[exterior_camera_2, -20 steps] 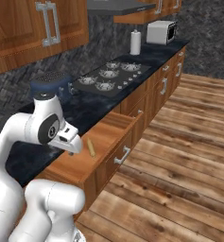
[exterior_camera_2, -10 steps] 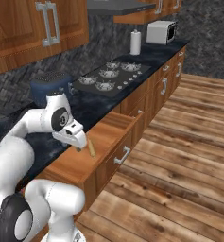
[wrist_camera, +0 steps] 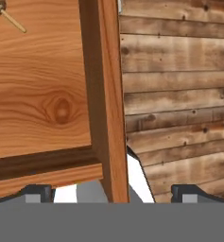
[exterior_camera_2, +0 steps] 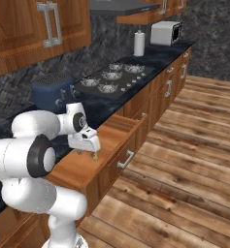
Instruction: Pick the rolling pin from the drawer and place it on the counter.
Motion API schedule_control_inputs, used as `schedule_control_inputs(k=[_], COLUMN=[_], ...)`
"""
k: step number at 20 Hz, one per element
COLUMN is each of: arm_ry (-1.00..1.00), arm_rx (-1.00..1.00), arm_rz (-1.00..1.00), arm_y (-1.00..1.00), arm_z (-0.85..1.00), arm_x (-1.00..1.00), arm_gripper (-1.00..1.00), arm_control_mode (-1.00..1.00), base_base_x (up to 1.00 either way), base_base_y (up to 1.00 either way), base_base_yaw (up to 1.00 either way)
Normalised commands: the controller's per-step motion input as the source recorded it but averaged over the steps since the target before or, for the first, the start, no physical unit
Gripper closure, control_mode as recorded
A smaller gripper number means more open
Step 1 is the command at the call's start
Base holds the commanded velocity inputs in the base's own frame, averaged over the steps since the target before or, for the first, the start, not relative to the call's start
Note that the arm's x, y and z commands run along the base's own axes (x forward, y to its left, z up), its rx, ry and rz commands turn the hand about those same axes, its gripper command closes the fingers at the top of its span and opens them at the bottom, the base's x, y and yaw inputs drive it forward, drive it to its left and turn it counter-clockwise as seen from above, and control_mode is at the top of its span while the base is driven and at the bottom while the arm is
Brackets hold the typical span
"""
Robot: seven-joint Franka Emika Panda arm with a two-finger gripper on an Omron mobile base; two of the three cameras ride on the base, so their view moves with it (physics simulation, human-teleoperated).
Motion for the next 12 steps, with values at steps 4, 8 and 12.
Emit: schedule_control_inputs(k=[4,8,12], arm_ry=[0.03,0.0,0.0], arm_rx=[0.06,0.08,0.05], arm_rz=[0.0,0.0,0.0], arm_y=[-0.67,-0.41,-0.08], arm_z=[-0.79,-0.73,-0.69], arm_x=[0.42,0.29,0.2], arm_gripper=[-1.0,-1.0,-1.0], arm_control_mode=[-1.0,-1.0,-1.0], base_base_x=[0.0,0.0,0.0], base_base_y=[0.0,0.0,0.0], base_base_yaw=[0.0,0.0,0.0])
